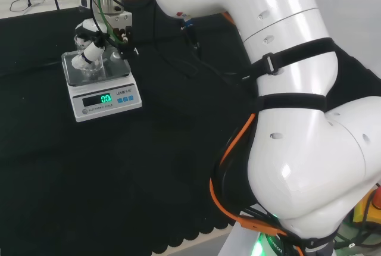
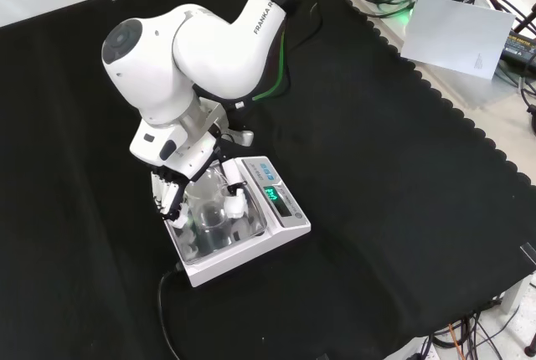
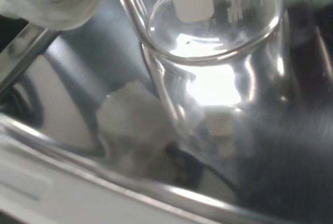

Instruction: Put the beaker on the electronic balance.

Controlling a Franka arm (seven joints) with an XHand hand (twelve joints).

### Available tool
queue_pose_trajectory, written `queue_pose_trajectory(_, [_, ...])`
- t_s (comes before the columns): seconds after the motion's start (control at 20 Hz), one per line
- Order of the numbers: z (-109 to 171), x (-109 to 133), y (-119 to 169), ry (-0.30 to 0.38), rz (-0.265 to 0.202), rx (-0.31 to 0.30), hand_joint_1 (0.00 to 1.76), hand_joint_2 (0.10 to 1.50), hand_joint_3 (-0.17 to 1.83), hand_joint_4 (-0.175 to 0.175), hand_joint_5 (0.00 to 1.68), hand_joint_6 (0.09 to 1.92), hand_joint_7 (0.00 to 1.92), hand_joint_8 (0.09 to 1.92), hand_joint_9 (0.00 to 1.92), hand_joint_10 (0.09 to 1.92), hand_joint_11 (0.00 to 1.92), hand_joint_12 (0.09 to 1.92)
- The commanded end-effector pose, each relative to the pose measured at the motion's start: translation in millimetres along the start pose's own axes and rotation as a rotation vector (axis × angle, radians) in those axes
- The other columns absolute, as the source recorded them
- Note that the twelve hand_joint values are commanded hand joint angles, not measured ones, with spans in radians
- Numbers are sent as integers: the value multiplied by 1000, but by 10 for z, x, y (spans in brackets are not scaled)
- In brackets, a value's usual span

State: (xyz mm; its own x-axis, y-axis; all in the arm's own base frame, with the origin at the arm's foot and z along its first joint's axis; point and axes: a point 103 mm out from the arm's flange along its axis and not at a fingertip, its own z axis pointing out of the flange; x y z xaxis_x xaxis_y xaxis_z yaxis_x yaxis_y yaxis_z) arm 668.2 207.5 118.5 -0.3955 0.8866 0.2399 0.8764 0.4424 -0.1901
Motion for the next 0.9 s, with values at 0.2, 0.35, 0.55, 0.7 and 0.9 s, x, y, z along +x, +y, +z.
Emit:
queue_pose_trajectory(0.2, [-350, -16, -254, 45, -50, -111, 712, 560, 381, 5, 70, 149, 155, 890, 381, 888, 131, 1551])
queue_pose_trajectory(0.35, [-517, -13, -350, 38, -66, -147, 678, 561, 297, 31, 12, 87, 23, 731, 226, 922, 18, 1584])
queue_pose_trajectory(0.55, [-732, -67, -530, 33, -71, -175, 629, 569, 197, 41, 0, 87, 0, 585, 149, 943, 0, 1534])
queue_pose_trajectory(0.7, [-795, -66, -606, 22, -64, -190, 617, 576, 168, 44, 0, 87, 0, 560, 136, 946, 0, 1518])
queue_pose_trajectory(0.9, [-794, -179, -762, 41, -40, -178, 615, 580, 158, 46, 0, 87, 0, 549, 133, 946, 0, 1507])
